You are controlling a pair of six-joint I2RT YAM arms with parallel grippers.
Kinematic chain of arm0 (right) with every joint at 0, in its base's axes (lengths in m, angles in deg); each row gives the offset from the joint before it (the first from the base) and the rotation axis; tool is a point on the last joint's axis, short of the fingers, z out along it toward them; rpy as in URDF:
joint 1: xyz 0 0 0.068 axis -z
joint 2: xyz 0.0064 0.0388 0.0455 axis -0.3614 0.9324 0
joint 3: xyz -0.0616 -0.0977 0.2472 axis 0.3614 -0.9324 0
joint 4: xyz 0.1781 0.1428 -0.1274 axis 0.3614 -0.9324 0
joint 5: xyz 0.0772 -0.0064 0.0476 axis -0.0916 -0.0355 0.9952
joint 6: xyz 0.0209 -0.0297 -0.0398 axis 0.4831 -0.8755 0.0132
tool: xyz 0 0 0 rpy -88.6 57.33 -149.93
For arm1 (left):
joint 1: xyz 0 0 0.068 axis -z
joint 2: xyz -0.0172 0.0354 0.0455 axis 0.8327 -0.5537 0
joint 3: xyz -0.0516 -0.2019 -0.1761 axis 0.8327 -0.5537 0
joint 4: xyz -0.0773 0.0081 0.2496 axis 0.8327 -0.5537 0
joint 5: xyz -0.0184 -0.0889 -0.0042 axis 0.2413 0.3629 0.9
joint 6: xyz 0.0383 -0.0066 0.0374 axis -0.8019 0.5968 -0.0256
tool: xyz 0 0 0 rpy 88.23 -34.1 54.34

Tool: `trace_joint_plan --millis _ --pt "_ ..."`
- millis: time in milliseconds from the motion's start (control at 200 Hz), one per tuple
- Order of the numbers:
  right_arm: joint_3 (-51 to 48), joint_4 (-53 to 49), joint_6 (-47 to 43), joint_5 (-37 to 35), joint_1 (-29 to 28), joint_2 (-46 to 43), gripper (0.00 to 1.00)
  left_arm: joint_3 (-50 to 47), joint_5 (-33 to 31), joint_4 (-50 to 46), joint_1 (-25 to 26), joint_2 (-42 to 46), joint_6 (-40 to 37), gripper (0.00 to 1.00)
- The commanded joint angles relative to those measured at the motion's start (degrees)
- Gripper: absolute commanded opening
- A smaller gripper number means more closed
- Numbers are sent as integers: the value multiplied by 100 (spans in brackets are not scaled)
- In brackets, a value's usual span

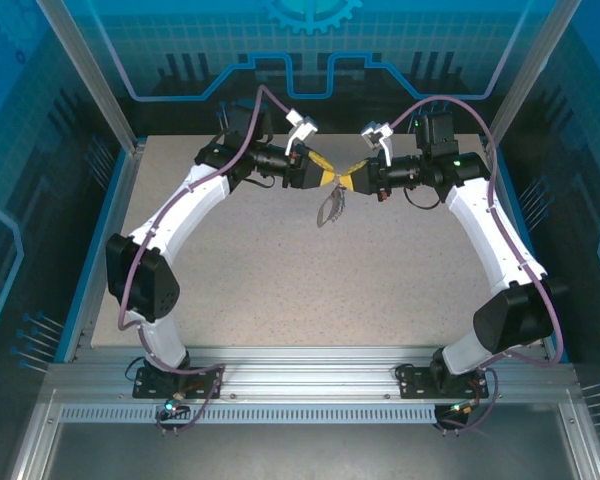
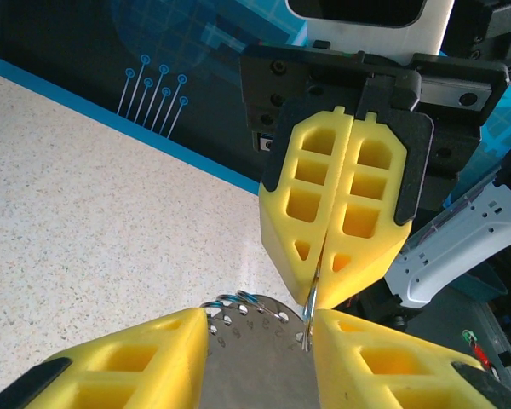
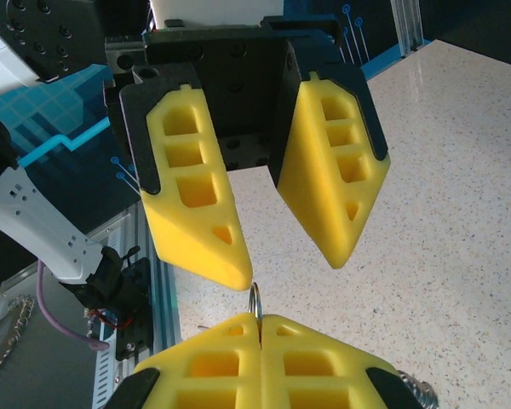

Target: Put the keys on the keyring

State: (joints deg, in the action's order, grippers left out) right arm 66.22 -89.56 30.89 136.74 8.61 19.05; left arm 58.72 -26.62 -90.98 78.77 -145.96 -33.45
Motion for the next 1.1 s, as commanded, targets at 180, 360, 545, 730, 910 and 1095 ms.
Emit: trace_joint_plan --millis 180,360,545,730,910,1095 --pt "139 64 30 178 52 37 0 286 231 -135 151 -113 -58 32" --pt "110 90 32 156 53 41 0 316 316 -235 185 -153 -124 19" --pt "102 158 76 110 58 46 0 313 397 -450 187 -155 -265 13" --pt "105 261 162 109 63 54 0 281 506 -553 184 -135 -325 0" --pt "19 490 404 106 103 -42 7 79 407 -43 194 -46 23 0" --pt "-763 1773 1420 226 500 -695 38 -584 158 1550 145 225 1033 0"
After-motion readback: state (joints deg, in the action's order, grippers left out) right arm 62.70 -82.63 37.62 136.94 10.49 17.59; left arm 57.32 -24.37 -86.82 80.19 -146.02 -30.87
